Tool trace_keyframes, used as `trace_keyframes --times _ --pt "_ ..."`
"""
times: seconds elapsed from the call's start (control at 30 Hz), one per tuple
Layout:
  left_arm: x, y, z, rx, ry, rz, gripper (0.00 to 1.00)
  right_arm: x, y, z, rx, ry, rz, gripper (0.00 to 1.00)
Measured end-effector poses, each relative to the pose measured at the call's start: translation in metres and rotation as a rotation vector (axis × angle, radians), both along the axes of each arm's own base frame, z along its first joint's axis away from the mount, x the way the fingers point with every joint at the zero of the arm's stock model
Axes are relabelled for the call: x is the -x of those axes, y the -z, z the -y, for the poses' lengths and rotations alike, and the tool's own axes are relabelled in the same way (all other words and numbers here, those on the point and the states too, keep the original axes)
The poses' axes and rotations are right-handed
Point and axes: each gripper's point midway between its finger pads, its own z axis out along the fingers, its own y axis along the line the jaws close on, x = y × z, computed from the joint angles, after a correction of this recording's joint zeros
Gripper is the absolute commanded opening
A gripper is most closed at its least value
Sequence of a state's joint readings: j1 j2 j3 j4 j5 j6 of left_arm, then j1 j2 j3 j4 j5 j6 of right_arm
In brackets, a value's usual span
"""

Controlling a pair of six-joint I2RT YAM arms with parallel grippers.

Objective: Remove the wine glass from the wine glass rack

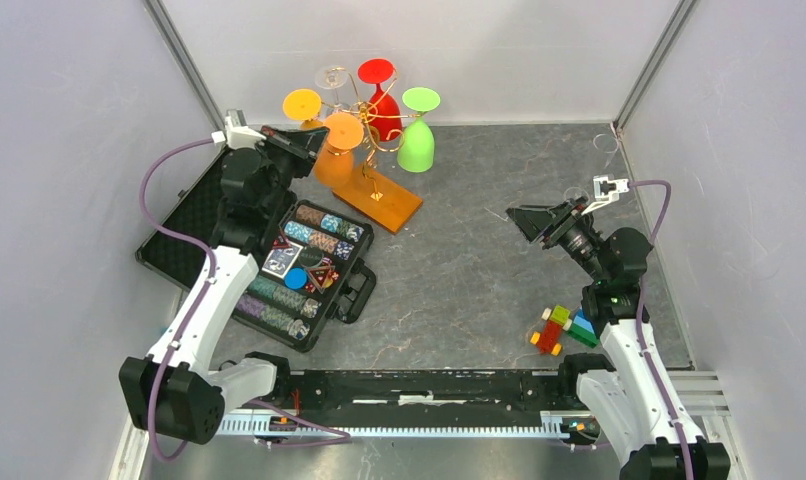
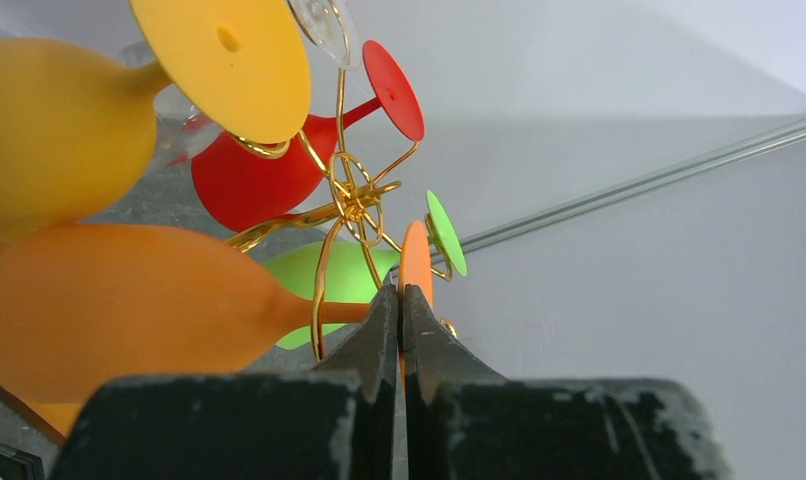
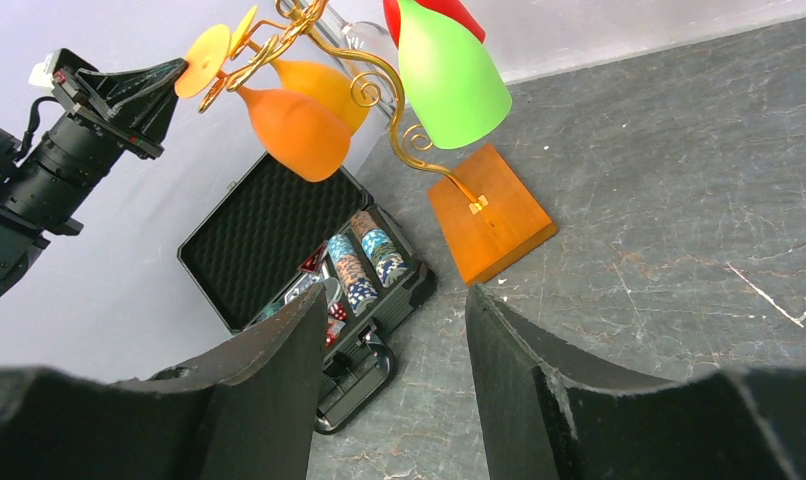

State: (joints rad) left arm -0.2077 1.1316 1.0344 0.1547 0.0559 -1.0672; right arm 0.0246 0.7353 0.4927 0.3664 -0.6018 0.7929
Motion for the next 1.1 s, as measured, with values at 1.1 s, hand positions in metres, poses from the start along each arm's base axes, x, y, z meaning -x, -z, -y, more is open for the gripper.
trace_keyframes --times 1.1 --pt "-0.002 0.006 0.034 0.047 0.184 -0.004 0.02 0.002 -0.002 0.001 -0.038 0.014 -0.004 0.62"
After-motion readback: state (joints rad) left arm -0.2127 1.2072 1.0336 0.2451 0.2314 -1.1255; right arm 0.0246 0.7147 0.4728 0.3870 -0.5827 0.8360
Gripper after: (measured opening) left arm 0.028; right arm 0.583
